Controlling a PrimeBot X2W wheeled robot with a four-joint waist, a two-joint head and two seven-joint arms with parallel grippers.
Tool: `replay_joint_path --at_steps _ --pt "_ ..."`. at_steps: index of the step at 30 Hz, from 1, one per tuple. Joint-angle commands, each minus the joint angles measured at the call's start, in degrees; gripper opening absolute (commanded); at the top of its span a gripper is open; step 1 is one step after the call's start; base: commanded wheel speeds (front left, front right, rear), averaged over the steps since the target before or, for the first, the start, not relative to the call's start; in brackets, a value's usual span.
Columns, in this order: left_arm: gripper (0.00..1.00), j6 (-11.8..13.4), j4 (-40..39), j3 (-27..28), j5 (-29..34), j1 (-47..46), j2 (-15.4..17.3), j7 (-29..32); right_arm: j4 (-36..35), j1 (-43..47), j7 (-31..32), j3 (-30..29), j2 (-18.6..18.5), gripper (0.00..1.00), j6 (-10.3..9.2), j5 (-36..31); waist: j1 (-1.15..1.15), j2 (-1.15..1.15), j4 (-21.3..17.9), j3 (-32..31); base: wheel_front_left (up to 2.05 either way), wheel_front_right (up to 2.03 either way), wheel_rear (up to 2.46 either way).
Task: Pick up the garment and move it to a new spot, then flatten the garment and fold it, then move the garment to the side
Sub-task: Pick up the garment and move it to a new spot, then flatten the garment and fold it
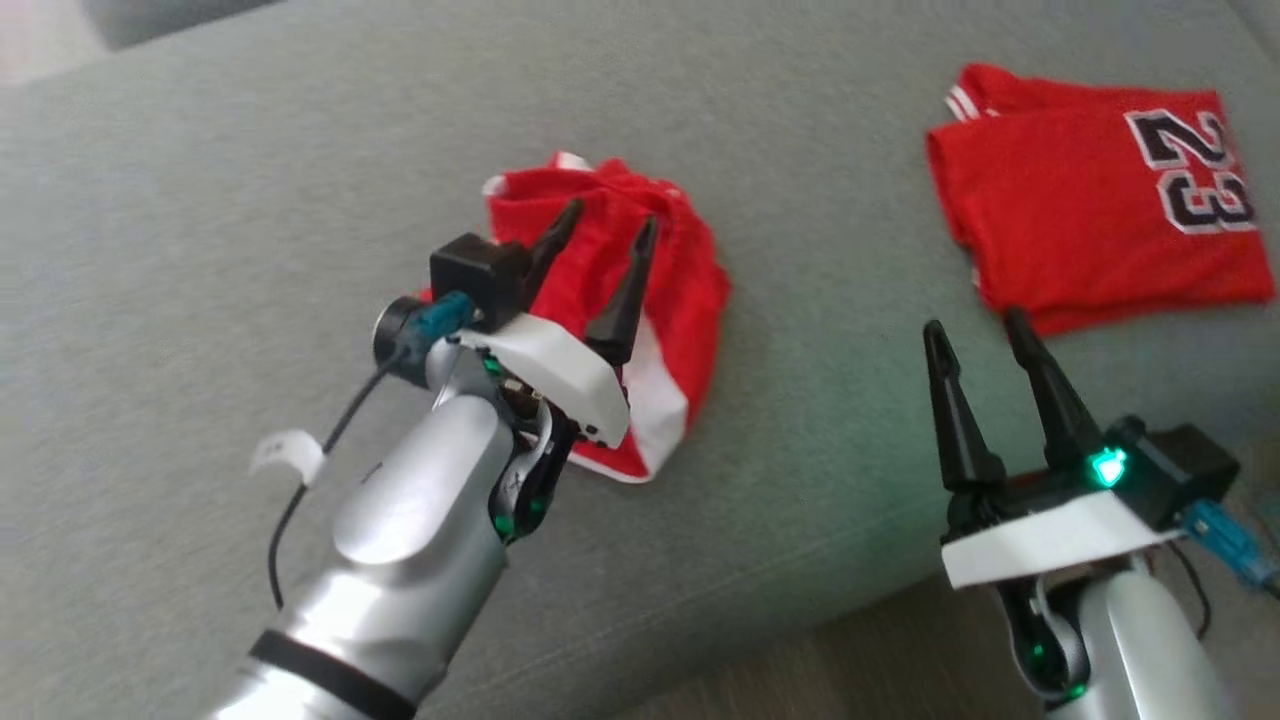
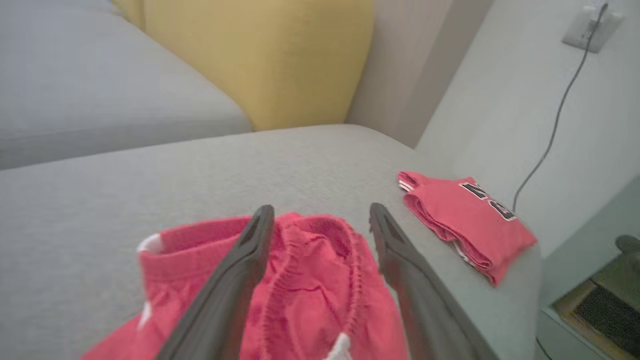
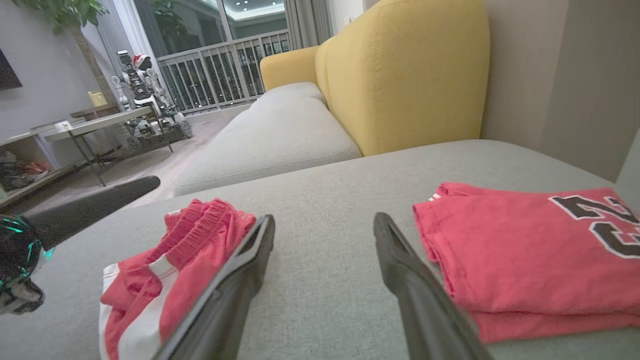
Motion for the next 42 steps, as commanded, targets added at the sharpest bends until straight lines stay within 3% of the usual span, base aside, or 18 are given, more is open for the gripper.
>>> replay_joint_path --at_steps 1,5,9,13,19,26,31,42 --pt "1.0 2.46 -3.57 2.8 1.59 0.83 0.46 -0.84 -2.06 0.65 -0.12 0.87 0.0 1.0 -0.02 -0.63 0.0 0.0 4.26 -3.26 0.0 0.0 0.0" --pt "1.0 5.22 -10.8 7.77 3.32 6.52 0.61 -0.91 -1.9 1.8 -0.12 0.68 0.0 1.0 -0.02 -1.62 0.0 0.0 8.67 -5.55 0.0 0.0 0.0" --pt "1.0 5.91 -16.85 11.74 5.56 12.01 0.92 -0.92 -1.72 2.36 -0.12 -0.05 0.0 1.0 -0.02 -2.38 0.0 0.0 11.65 -7.15 0.0 0.0 0.0" --pt "1.0 6.05 -22.62 16.23 10.41 19.22 2.01 -0.93 -1.38 3.62 -0.12 -1.64 0.0 1.0 -0.02 -3.51 0.0 0.0 15.16 -10.05 0.0 0.0 0.0" --pt "1.0 8.92 -29.46 22.73 17.99 28.23 2.35 -0.93 -1.72 5.66 -0.12 -3.73 0.0 1.0 -0.02 -5.27 0.0 0.0 18.19 -13.25 0.0 0.0 0.0" --pt "1.0 6.11 -36.58 27.04 22.79 37.78 2.21 -0.94 -2.08 9.53 -0.12 -3.93 0.01 1.0 -0.02 -5.61 0.0 0.0 20.28 -15.51 0.0 0.0 0.0" --pt "1.0 5.01 -37.14 28.93 25.44 44.16 1.93 -0.94 -2.32 12.71 -0.12 -1.63 0.01 1.0 -0.02 -4.6 0.0 0.0 20.65 -17.08 0.0 0.0 0.0" --pt "1.0 4.13 -36.79 30.75 27.85 46.09 0.86 -0.94 -0.5 12.94 -0.12 1.1 0.01 1.0 -0.02 -3.84 0.0 0.0 20.13 -17.61 0.0 0.0 0.0"
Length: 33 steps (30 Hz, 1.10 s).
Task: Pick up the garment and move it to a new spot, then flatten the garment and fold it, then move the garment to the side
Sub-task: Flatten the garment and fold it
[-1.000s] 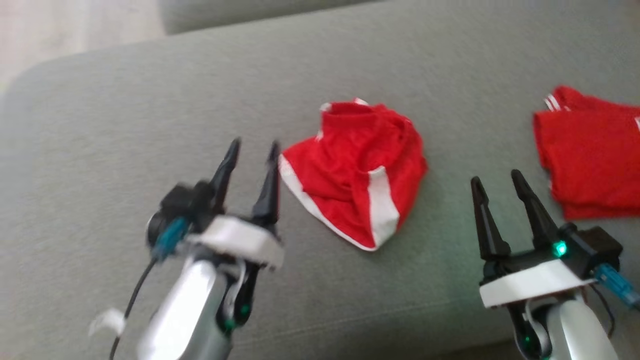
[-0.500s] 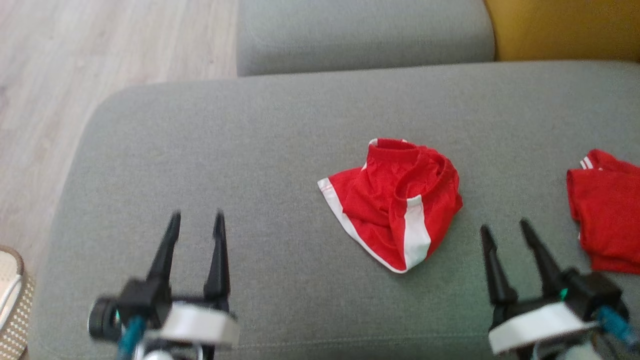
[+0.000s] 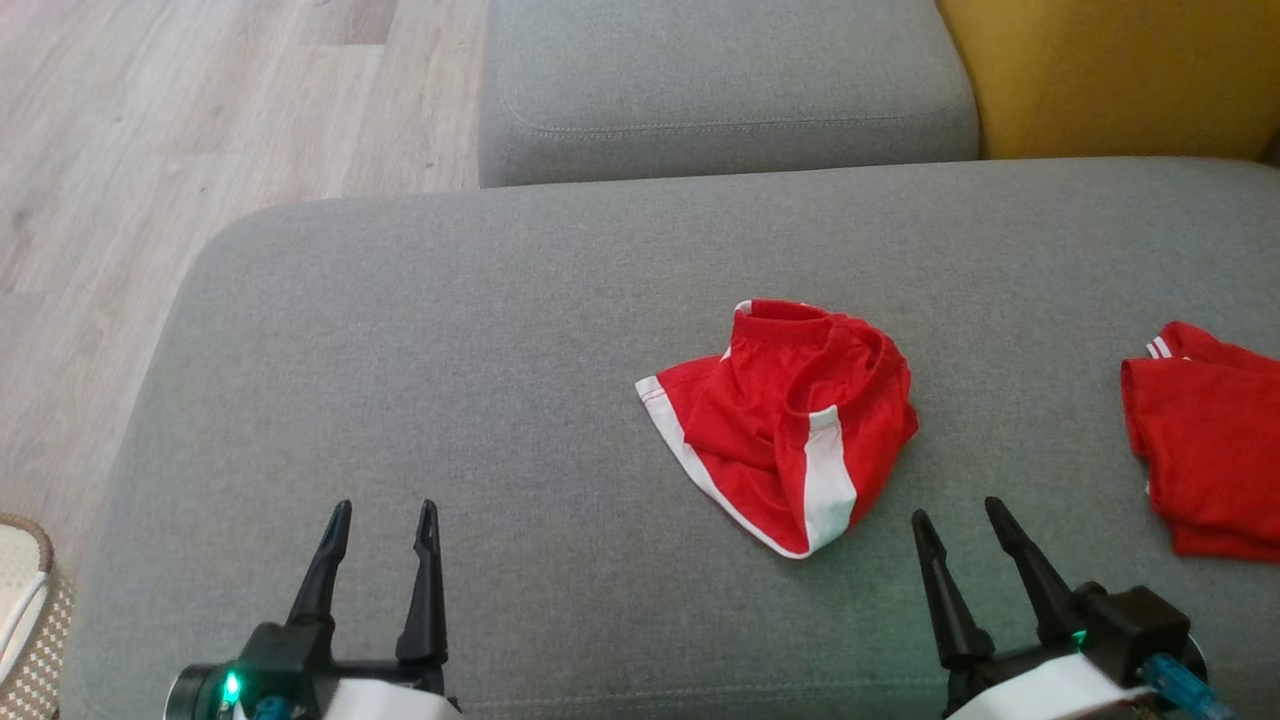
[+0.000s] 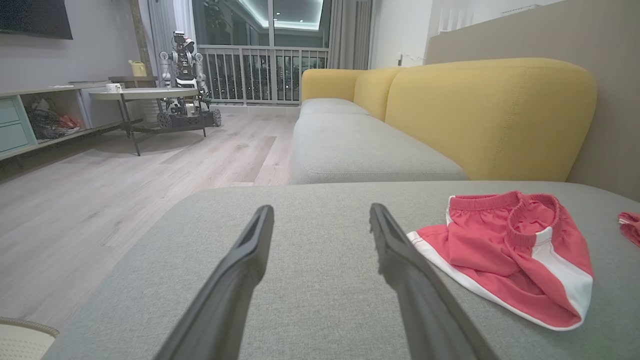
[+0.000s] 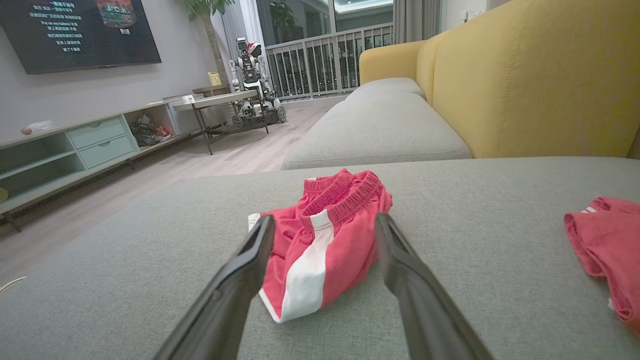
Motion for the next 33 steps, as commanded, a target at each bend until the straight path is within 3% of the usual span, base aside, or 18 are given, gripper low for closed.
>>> replay_joint_path --at_steps 1,18,26,33 --pt "1.0 -0.32 -1.8 2.26 0.5 -2.82 -0.37 -0.53 -1.54 -2.44 -0.13 1.45 -0.46 1.0 -0.02 0.04 0.0 0.0 -0.07 0.03 0.0 0.0 0.0" --pt "1.0 -2.3 -0.28 2.3 1.89 -2.79 -0.61 -0.53 -1.48 -2.97 -0.13 0.6 -0.46 1.0 -0.02 0.41 0.0 0.0 -2.88 0.35 0.0 0.0 0.0" --pt "1.0 -6.57 3.59 -2.08 6.46 -11.75 1.68 -0.53 -2.49 -4.32 -0.13 0.65 -0.46 1.0 -0.02 -0.16 0.0 0.0 -5.67 4.45 0.0 0.0 0.0" --pt "1.0 -12.24 11.3 -12.59 11.85 -28.05 4.25 -0.53 -4.13 -8.58 -0.13 0.64 -0.46 1.0 -0.02 -0.07 0.0 0.0 -9.41 13.67 0.0 0.0 0.0"
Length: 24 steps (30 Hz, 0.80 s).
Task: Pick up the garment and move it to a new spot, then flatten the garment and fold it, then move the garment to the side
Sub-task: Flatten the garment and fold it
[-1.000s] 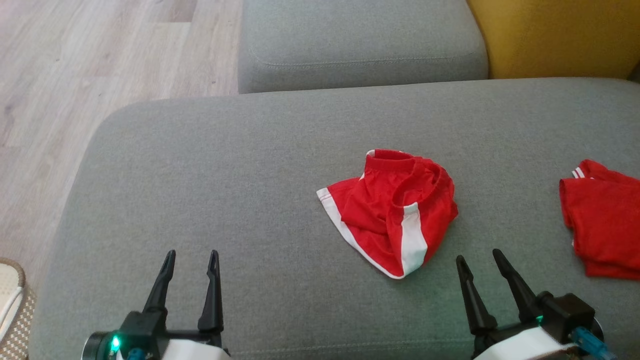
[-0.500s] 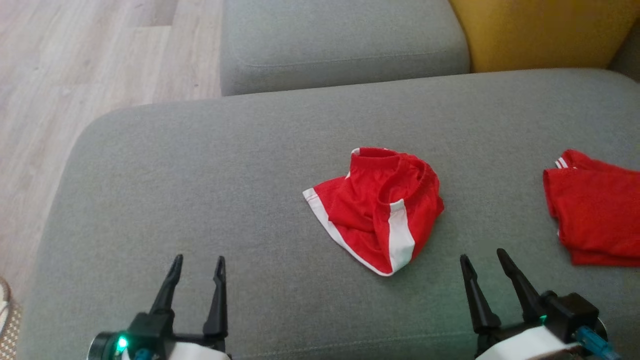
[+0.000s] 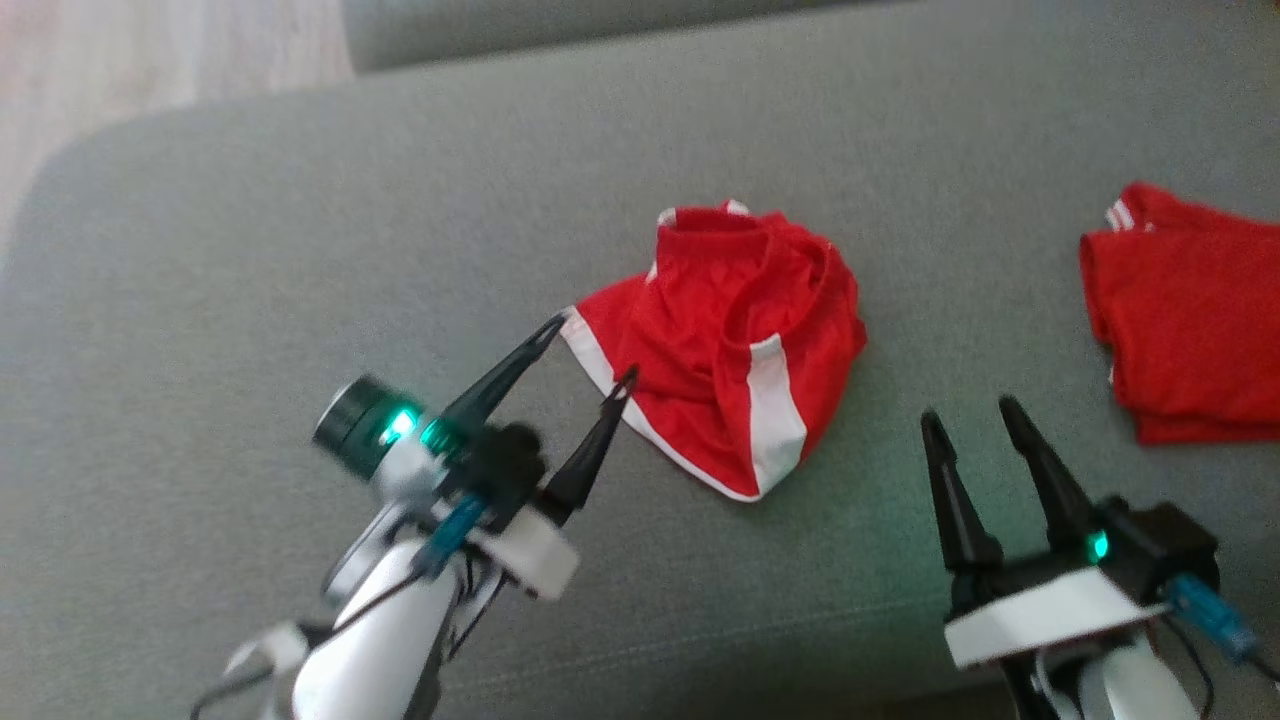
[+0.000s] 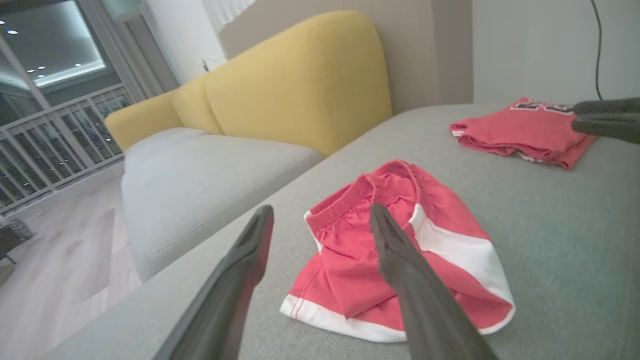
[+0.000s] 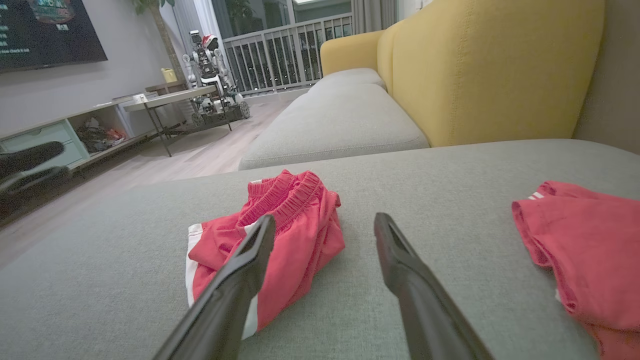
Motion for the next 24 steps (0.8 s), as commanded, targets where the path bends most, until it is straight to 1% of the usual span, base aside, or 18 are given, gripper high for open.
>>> replay_joint_path --at_steps 1,5,6,9,15,21,22,23,24 --pt "1.0 -0.43 0.48 -0.03 0.63 -4.85 1.19 -0.49 -2.13 -3.22 -0.13 1.41 -0.46 1.0 -0.02 0.02 0.0 0.0 -3.0 5.16 0.0 0.0 0.0" --pt "1.0 -1.12 8.51 -7.36 0.14 -13.58 2.62 0.29 -2.5 -5.76 -0.13 1.79 -0.46 1.0 -0.02 0.43 0.0 0.0 -5.57 9.06 0.0 0.0 0.0" --pt "1.0 -1.16 11.57 -12.14 -1.79 -17.54 3.42 0.93 -2.6 -6.71 -0.13 2.09 -0.46 1.0 -0.02 0.71 0.0 0.0 -6.71 10.39 0.0 0.0 0.0" --pt "1.0 -1.17 15.05 -18.45 -5.39 -22.75 4.64 1.93 -2.79 -7.32 -0.13 2.07 -0.46 1.0 -0.02 1.1 0.0 0.0 -7.9 11.84 0.0 0.0 0.0" --pt "1.0 -1.19 19.17 -25.01 -10.61 -29.83 5.82 2.69 -2.78 -8.02 -0.13 2.16 -0.46 1.0 -0.02 1.42 0.0 0.0 -9.67 13.63 0.0 0.0 0.0" --pt "1.0 -1.19 21.36 -30.14 -13.64 -33.23 7.33 3.66 -2.86 -8.53 -0.13 1.96 -0.46 1.0 -0.02 1.56 0.0 0.0 -10.5 14.12 0.0 0.0 0.0" --pt "0.98 -1.19 21.57 -31.13 -14.21 -33.67 7.63 3.63 -2.88 -8.61 -0.13 1.89 -0.46 1.0 -0.02 1.57 0.0 0.0 -10.59 14.15 0.0 0.0 0.0" --pt "0.73 -1.19 21.72 -31.85 -14.71 -34.06 7.88 3.46 -2.85 -8.66 -0.13 1.82 -0.46 1.0 -0.02 1.58 0.0 0.0 -10.65 14.14 0.0 0.0 0.0" --pt "0.36 -1.19 21.86 -32.82 -15.2 -34.33 8.1 3.37 -2.79 -8.68 -0.13 1.76 -0.46 1.0 -0.02 1.55 0.0 0.0 -10.71 14.07 0.0 0.0 0.0"
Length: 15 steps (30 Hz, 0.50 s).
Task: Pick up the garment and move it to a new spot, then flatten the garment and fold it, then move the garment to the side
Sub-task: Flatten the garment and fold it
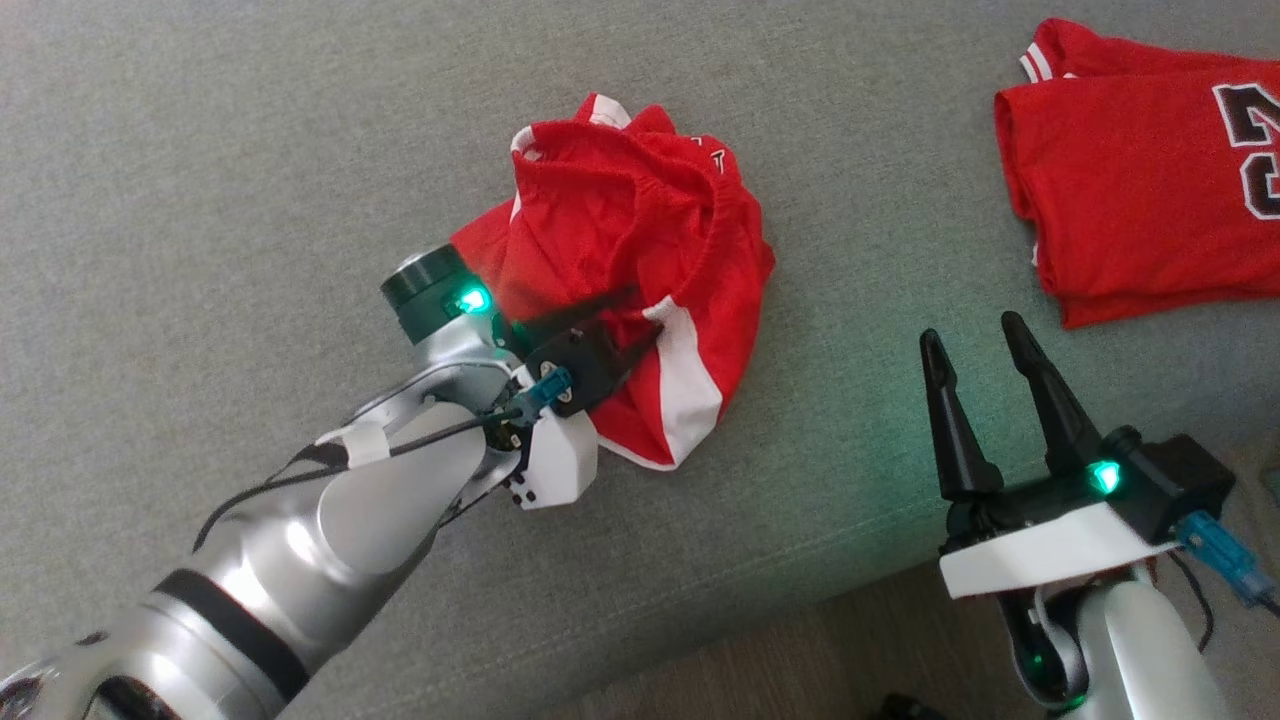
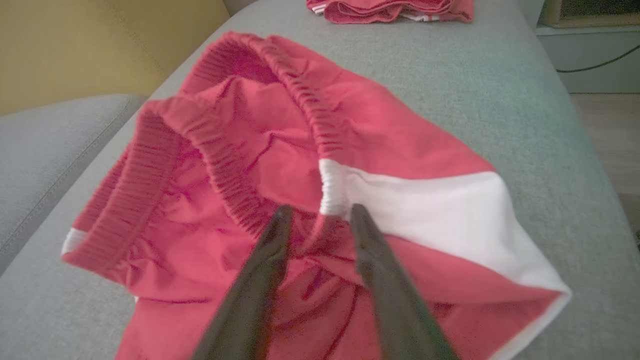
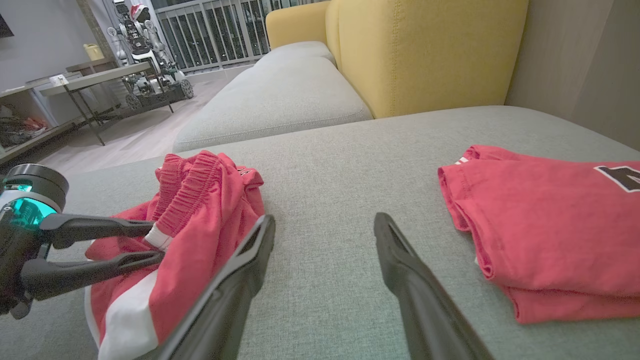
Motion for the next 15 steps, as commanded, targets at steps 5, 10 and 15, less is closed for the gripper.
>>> replay_joint_path --at_steps 5,10,15 --pt "0.0 0.08 -1.48 -1.8 -1.2 -4.14 2.06 -1.76 -1.68 -0.86 -0.13 0.3 -0.43 1.0 -0.02 0.37 0.0 0.0 0.2 -0.65 0.0 0.0 0.0" --pt "0.0 0.08 -4.04 -4.46 -6.67 -4.86 1.83 -2.67 -1.45 -0.27 -0.13 0.15 -0.43 1.0 -0.02 0.38 0.0 0.0 1.17 -1.81 0.0 0.0 0.0" --pt "0.0 0.08 -10.13 -6.79 -22.02 -8.78 2.15 -0.88 -0.84 -0.55 -0.13 1.29 -0.43 1.0 -0.02 0.58 0.0 0.0 1.55 -3.64 0.0 0.0 0.0"
